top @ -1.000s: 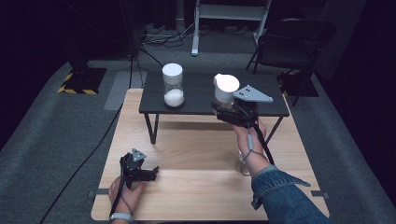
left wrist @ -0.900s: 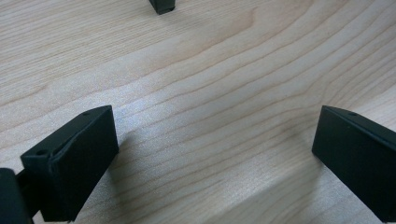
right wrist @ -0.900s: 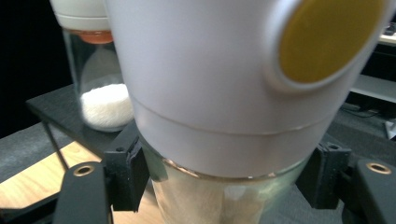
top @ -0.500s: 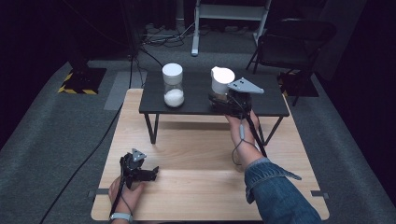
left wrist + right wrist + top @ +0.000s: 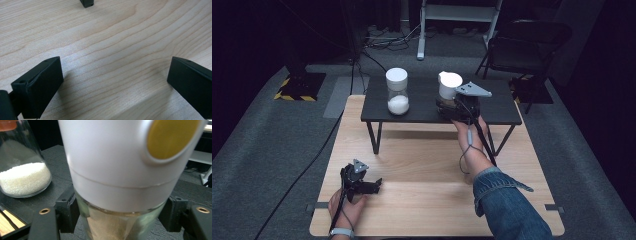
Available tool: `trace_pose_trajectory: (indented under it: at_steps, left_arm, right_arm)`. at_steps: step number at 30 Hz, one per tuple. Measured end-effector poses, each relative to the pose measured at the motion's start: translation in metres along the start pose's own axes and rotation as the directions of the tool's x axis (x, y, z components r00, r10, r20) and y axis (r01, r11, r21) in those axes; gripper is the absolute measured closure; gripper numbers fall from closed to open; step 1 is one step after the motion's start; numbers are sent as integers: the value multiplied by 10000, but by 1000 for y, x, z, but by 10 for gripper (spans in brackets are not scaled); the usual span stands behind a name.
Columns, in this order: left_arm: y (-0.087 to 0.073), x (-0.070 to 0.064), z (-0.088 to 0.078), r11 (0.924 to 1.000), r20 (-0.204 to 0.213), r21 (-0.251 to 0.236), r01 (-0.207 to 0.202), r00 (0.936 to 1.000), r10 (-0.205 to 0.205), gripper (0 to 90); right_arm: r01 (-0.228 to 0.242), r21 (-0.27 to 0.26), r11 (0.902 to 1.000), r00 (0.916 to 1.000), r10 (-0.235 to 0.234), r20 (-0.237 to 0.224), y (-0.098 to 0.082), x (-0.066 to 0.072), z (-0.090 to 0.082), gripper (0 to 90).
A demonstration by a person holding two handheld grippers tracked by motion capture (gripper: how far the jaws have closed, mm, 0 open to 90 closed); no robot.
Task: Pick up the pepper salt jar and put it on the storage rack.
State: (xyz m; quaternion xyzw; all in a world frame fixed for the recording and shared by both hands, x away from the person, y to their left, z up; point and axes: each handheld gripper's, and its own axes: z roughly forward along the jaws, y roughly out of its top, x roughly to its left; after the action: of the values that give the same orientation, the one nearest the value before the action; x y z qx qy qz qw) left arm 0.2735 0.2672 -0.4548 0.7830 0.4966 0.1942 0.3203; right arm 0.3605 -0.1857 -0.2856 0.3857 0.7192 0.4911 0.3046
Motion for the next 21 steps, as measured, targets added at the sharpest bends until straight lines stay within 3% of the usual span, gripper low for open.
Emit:
trace_pose_trajectory:
  at_steps: [11, 16, 21]
  left_arm:
    - [0, 0, 0, 10000, 4, -3, 12, 10000, -12, 4]
    - [0, 0, 0, 10000, 5, -7, 11, 10000, -11, 4]
    - [0, 0, 0, 10000, -4, 0, 14, 10000, -14, 4]
  right_arm:
    - [79, -24, 10000, 10000, -80, -53, 1, -5, -9, 117]
    - [491, 207, 9986, 9988, -492, 83, 0, -6, -19, 86]
    - [415, 233, 9989, 9991, -416, 34, -6, -14, -30, 62]
